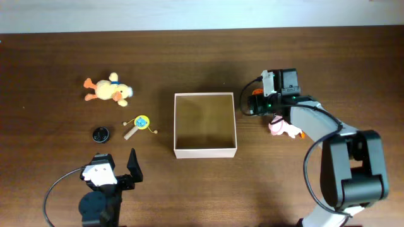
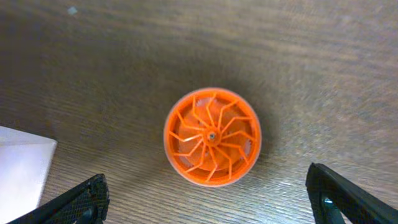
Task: Pack container
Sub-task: 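Lower the right gripper over the orange round toy and close on it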
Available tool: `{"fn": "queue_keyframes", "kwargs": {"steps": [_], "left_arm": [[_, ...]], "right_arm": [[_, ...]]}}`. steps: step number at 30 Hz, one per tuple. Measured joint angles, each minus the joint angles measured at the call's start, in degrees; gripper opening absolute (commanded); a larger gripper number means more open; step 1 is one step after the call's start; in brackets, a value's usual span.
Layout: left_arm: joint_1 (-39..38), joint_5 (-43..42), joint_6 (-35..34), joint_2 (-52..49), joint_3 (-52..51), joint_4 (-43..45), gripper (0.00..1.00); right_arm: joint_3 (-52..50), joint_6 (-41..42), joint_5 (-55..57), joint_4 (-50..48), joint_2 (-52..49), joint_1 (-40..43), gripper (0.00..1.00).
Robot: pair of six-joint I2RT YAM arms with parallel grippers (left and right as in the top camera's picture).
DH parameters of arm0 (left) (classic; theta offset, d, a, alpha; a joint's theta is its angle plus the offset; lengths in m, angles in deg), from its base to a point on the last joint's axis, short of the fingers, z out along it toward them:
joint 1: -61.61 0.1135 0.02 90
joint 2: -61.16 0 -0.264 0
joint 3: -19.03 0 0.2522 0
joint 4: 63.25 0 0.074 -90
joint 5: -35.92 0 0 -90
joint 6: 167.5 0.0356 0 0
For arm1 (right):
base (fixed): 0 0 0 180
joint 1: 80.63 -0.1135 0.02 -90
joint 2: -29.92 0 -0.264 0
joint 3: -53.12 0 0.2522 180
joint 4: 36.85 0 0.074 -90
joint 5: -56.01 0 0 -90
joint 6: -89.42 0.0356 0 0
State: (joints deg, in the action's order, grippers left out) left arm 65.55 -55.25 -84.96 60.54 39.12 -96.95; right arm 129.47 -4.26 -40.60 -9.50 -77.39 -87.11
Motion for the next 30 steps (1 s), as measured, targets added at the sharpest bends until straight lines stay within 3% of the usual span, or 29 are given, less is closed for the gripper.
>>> {"fn": "queue_keyframes", "kwargs": {"steps": [8, 26, 30], "left_arm": [[0.0, 0.0, 0.0, 0.0, 0.0, 0.0, 0.99], [0.0, 0.0, 0.0, 0.0, 0.0, 0.0, 0.99], [0.0, 0.0, 0.0, 0.0, 0.0, 0.0, 0.99]], "right_arm": [[0.0, -0.2, 0.0, -0.2, -1.1, 0.0, 0.75], [0.2, -0.6, 0.0, -3.4, -4.2, 0.0, 0.78], [0.3, -0.8, 0.0, -3.5, -4.3, 0.0, 0.69]]}}
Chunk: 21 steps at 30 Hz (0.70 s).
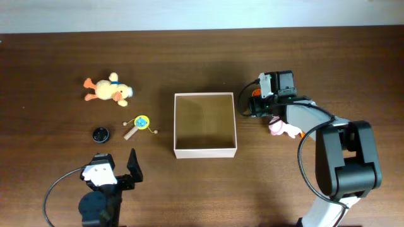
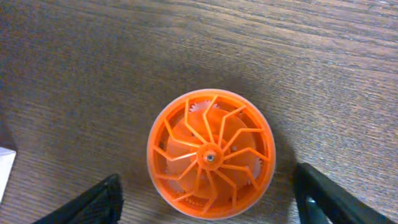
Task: Pack container
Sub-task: 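Lower the right gripper over the orange round toy and close on it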
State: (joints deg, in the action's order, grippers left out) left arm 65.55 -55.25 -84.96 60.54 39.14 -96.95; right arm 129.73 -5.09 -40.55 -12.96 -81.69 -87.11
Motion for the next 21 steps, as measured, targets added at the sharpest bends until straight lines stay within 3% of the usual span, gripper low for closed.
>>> {"fn": "queue_keyframes", "kwargs": {"steps": [4, 14, 17, 21], "left_arm": [[0.0, 0.0, 0.0, 0.0, 0.0, 0.0, 0.99], [0.0, 0.0, 0.0, 0.0, 0.0, 0.0, 0.99], [0.0, 0.0, 0.0, 0.0, 0.0, 0.0, 0.99], [0.0, 0.0, 0.0, 0.0, 0.0, 0.0, 0.99]], "right_arm": [[0.0, 0.0, 0.0, 0.0, 0.0, 0.0, 0.60], [0.0, 0.2, 0.0, -0.8, -0.2, 0.0, 0.57], [0.1, 0.2, 0.0, -0.8, -0.2, 0.0, 0.58], [1.6, 0.5, 0.0, -1.2, -0.7, 0.0, 0.68]]}}
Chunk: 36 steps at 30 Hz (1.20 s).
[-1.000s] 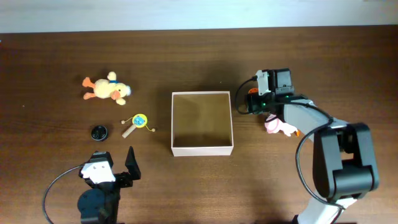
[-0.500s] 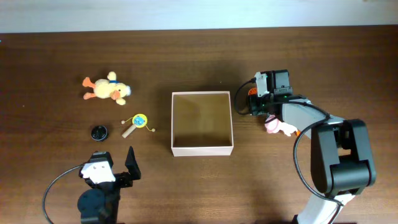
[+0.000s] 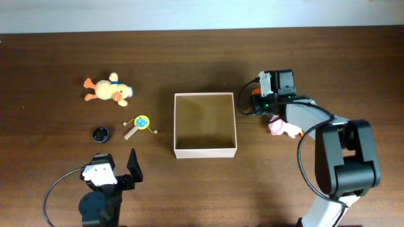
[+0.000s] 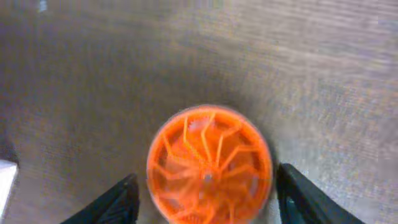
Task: Pack container
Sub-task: 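Lower the right gripper over the orange round toy and close on it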
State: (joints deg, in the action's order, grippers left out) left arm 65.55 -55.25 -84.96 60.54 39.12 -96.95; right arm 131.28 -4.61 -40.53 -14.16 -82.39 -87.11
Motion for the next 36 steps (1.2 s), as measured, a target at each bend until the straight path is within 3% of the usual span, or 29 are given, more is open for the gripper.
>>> {"fn": "queue_keyframes", "kwargs": {"steps": [2, 8, 18, 21, 27, 36], "left_arm": [[0.0, 0.0, 0.0, 0.0, 0.0, 0.0, 0.99], [0.0, 0.0, 0.0, 0.0, 0.0, 0.0, 0.99], [0.0, 0.0, 0.0, 0.0, 0.0, 0.0, 0.99], [0.0, 0.0, 0.0, 0.0, 0.0, 0.0, 0.99], [0.0, 0.0, 0.0, 0.0, 0.0, 0.0, 0.99], [0.0, 0.0, 0.0, 0.0, 0.0, 0.0, 0.99]], "right_arm": [[0.9, 0.1, 0.2, -0.5, 0.0, 0.0, 0.73], [1.7, 0.2, 1.4, -1.3, 0.0, 0.0, 0.73], [1.7, 0.4, 2.2, -0.5, 0.0, 0.0, 0.57], [1.7, 0.4, 2.2, -0.4, 0.0, 0.0, 0.58], [1.7, 0.5, 2.2, -0.2, 0.0, 0.0, 0.68], [1.7, 0.4, 2.2, 0.5, 0.0, 0.0, 0.67]]}}
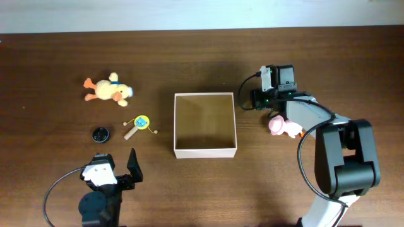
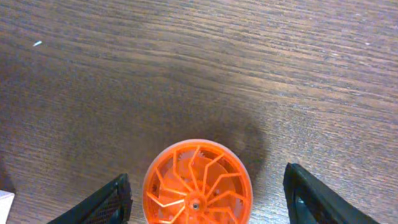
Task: Pack container
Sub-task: 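Lower the right gripper over the orange round toy and close on it, then lift the orange toy and carry it over the pink box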
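Observation:
An orange spoked wheel (image 2: 198, 183) lies flat on the wood, cut off by the lower edge of the right wrist view. My right gripper (image 2: 208, 208) is open and straddles it; the left finger (image 2: 106, 202) stands close to the rim and the right finger (image 2: 317, 199) farther off. Overhead, this right gripper (image 1: 260, 101) sits just right of the white open box (image 1: 175, 126), whose brown inside holds nothing, and it covers the wheel. My left gripper (image 1: 129, 171) rests at the front left, away from everything, and its jaws are not readable.
A pink plush (image 1: 283, 127) lies under the right arm. Left of the box are a yellow duck plush (image 1: 108, 89), a small yellow-and-blue toy on a stick (image 1: 140, 123) and a black cap (image 1: 100, 133). The table (image 1: 202, 57) is dark wood.
The wheel now sits lower and looks smaller in the right wrist view, with the fingers slightly wider apart. Overhead, the right gripper lies a little farther back. The wheel still rests on the table.
The right gripper stood open over the orange wheel beside the box, its fingers wide. It was then closer, the wheel filling more of the view. Later the fingers stood nearer the rim. Now the wheel lies low in view between open fingers. The left arm stayed still.

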Available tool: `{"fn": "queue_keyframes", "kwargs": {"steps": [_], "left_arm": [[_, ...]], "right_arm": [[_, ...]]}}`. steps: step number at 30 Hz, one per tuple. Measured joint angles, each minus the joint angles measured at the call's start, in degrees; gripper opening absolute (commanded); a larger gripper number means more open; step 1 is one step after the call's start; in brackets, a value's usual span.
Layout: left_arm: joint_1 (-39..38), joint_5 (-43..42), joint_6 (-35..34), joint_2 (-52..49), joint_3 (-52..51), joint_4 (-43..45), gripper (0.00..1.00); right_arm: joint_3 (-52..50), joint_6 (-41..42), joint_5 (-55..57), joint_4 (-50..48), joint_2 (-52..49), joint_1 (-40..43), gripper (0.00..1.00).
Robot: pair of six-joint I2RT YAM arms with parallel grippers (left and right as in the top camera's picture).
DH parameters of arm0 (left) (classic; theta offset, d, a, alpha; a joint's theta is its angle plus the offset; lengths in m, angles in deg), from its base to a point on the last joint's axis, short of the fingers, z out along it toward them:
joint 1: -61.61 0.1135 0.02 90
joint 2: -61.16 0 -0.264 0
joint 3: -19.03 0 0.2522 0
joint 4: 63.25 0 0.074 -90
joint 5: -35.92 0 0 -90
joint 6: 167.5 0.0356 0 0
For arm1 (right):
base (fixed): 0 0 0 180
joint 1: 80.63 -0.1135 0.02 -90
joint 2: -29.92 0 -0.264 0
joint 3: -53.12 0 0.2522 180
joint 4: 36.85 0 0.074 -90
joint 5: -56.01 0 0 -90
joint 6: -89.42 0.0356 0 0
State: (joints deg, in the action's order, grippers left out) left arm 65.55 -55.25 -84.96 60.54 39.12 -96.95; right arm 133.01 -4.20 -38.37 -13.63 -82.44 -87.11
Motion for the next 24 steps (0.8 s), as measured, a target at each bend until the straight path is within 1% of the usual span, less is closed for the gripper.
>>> {"fn": "queue_keyframes", "kwargs": {"steps": [4, 5, 8, 14, 24], "left_arm": [[0.0, 0.0, 0.0, 0.0, 0.0, 0.0, 0.99], [0.0, 0.0, 0.0, 0.0, 0.0, 0.0, 0.99], [0.0, 0.0, 0.0, 0.0, 0.0, 0.0, 0.99], [0.0, 0.0, 0.0, 0.0, 0.0, 0.0, 0.99], [0.0, 0.0, 0.0, 0.0, 0.0, 0.0, 0.99]], "right_arm": [[0.0, 0.0, 0.0, 0.6, 0.0, 0.0, 0.67], [0.0, 0.0, 0.0, 0.7, 0.0, 0.0, 0.64], [0.0, 0.0, 0.0, 0.9, 0.0, 0.0, 0.59], [0.0, 0.1, 0.0, 1.5, 0.0, 0.0, 0.53], [0.0, 0.0, 0.0, 1.7, 0.0, 0.0, 0.50]]}}
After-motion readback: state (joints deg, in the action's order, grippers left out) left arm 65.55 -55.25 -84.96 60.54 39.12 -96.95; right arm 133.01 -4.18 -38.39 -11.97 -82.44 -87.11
